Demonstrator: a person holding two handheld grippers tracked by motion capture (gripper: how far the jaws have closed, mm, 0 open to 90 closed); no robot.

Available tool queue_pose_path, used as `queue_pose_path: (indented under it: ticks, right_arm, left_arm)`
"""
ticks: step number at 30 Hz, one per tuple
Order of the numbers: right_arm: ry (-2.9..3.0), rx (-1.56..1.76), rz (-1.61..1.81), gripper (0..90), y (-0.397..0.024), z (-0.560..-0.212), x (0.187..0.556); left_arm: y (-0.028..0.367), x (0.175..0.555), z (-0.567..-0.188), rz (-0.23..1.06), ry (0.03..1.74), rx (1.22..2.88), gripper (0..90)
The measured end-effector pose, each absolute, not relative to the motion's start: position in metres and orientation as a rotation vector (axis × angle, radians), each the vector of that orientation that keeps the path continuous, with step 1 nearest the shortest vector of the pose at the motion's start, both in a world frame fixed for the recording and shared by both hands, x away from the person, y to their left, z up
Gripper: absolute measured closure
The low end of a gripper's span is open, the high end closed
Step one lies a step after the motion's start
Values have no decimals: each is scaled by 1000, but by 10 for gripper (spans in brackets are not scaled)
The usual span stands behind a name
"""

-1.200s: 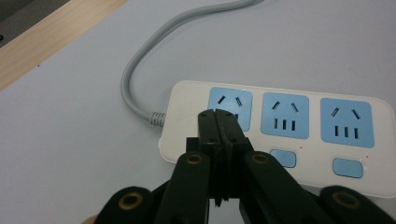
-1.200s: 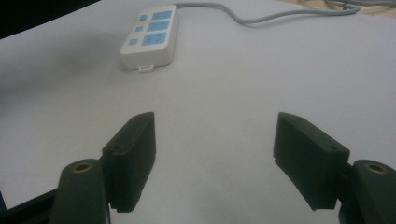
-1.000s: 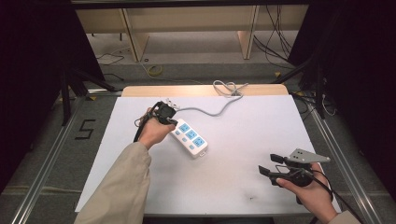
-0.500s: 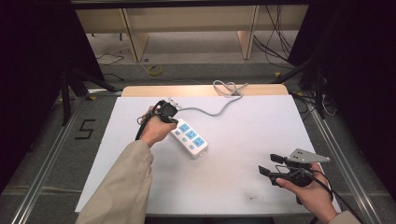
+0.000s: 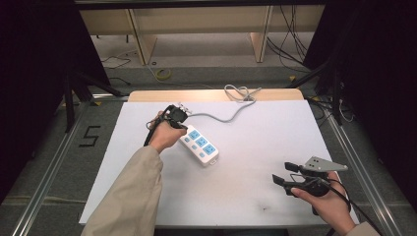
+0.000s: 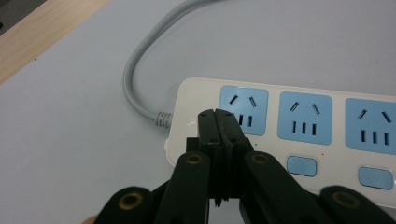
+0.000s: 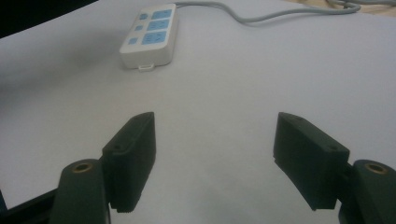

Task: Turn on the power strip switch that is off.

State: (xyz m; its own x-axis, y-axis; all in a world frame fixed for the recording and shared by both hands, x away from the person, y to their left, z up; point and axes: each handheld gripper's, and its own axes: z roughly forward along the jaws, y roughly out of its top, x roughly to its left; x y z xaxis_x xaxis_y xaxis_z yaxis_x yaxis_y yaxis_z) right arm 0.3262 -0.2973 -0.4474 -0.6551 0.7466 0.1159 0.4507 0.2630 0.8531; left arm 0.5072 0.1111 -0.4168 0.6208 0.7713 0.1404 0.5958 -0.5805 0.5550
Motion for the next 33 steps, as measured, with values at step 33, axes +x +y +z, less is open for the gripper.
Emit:
queue_pose_path:
  ticks: [33]
  right_arm:
    - [2232,1100,1343,304,-297,-448,326]
  left_arm:
    - [100,510,-428,475,1087,2439,898]
